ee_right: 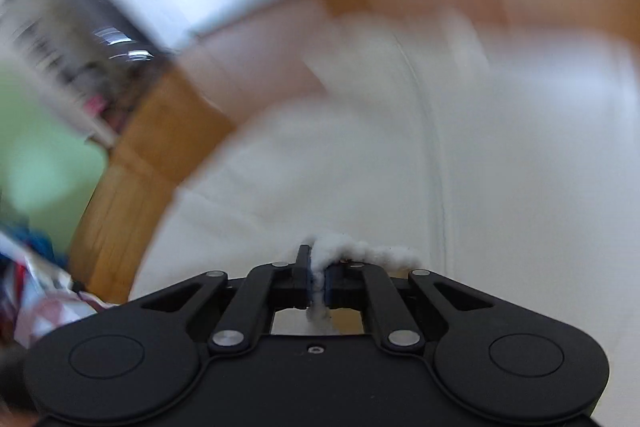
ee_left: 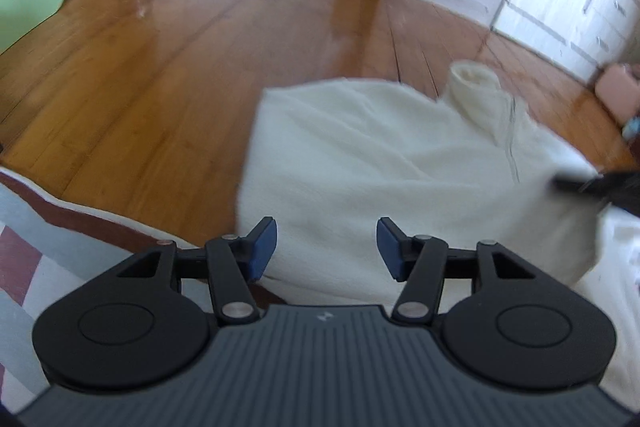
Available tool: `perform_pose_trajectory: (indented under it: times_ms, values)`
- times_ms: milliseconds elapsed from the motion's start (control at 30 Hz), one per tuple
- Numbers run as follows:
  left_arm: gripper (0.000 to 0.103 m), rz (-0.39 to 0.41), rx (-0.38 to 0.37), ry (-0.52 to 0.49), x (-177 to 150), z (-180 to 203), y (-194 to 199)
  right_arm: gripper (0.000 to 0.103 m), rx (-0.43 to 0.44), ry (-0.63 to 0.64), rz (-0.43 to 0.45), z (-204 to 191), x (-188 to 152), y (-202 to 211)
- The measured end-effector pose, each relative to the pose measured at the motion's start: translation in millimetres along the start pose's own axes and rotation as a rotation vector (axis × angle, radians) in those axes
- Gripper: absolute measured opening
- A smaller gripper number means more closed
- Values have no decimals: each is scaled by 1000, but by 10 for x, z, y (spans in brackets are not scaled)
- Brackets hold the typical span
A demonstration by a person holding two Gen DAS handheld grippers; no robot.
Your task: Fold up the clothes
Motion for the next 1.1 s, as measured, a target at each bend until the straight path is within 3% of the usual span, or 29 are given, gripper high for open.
perform_pose_trajectory:
  times_ms: [100,200,267,400,567,633,700,800,900,1000,1100]
  values:
    - [57,13,2,42,22,-82,12,8,-56,127,194,-177,450,425]
    - [62,11,15,37,27,-67,-4,8,-207,228,277,-57,752,661]
    - [71,4,5,5,10,6,-45,9,-284,216,217,221,810,579]
    - [71,-54,-8,-118,-54,238,-241,9,-357,51,52,833,683,251]
    - [73,-126,-19,-298,-102,533,-620,9,-369,11,11,1053,506,138]
    - [73,-134,42,-313,-67,556,-768,10,-337,-8,8,1088,571,156]
    - [72,-96,121,-295,-34,510,-824,11,-291,-29,5,1088,634,224]
    - [63,-76,142,-129,-10,250,-763,11,-273,-30,-12,1063,669,274]
    - [62,-100,118,77,-109,-35,-729,10,-403,75,-93,1021,572,224]
    - [62,-84,141,89,-175,-32,-686,8,-462,217,-145,1042,353,83]
    - [62,-101,151,89,-173,12,-663,9,-553,257,-254,1147,187,-104]
Point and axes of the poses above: each gripper's, at about its wrist camera, not at the fingertips, and y roughly against the way its jaws point, z to its right, x to its top, the point moved 2 cm from there along -y, roughly the way its jaws point, and after that the axes turned 10 degrees about -y, right-handed, at the moved point
